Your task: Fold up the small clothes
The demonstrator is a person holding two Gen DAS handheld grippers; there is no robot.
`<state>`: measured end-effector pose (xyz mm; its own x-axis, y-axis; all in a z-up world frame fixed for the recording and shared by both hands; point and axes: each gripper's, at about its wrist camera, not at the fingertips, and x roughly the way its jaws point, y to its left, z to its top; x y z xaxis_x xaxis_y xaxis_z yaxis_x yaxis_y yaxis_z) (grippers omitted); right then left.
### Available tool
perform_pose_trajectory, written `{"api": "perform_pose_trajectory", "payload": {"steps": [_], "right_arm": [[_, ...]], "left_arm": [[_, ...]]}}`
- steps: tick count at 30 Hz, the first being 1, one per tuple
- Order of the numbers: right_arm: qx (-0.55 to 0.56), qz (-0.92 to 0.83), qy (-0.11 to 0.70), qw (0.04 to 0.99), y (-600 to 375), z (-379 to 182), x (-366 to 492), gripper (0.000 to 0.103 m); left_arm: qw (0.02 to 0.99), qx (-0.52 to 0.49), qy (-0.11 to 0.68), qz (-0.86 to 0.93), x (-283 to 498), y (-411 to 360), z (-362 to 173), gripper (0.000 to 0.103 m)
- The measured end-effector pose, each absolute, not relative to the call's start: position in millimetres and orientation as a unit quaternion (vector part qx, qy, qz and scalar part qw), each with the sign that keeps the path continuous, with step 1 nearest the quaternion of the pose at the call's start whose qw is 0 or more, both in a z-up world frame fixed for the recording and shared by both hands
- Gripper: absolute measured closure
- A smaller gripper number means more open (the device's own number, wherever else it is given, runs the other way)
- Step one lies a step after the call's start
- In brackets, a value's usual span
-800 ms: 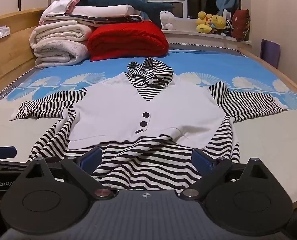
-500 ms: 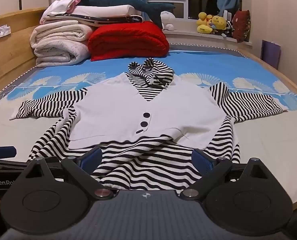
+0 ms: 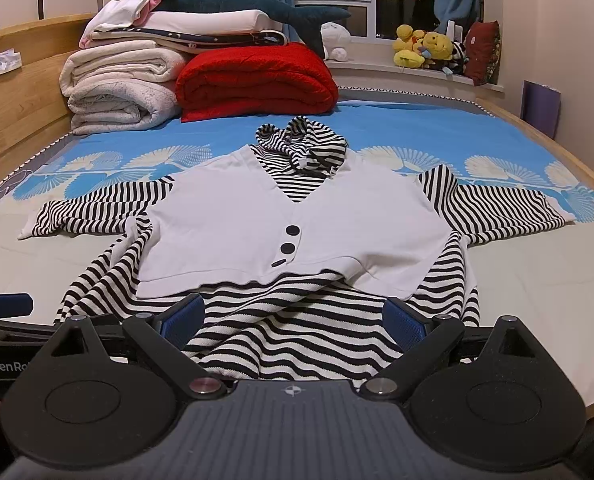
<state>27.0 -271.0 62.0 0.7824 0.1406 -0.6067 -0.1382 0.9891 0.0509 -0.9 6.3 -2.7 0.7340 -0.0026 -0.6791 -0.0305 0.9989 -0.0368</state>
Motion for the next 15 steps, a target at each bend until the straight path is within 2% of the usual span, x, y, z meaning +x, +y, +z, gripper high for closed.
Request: {"api": "perform_pose_trajectory", "payload": {"steps": [10, 15], "right_arm": [[0.002, 0.074, 0.322, 0.944, -271.7, 62.3, 26.9, 0.008], [0.001, 0.065, 0.318, 0.946, -273.7, 62.6, 29.2, 0.017]], "left_arm": [[0.93, -0.024, 0.365, 0.008, -0.6, 5.8, -2.6, 0.001], [0.931, -0.023, 0.364, 0.008, 2.1, 3.7, -1.4, 0.001]]}}
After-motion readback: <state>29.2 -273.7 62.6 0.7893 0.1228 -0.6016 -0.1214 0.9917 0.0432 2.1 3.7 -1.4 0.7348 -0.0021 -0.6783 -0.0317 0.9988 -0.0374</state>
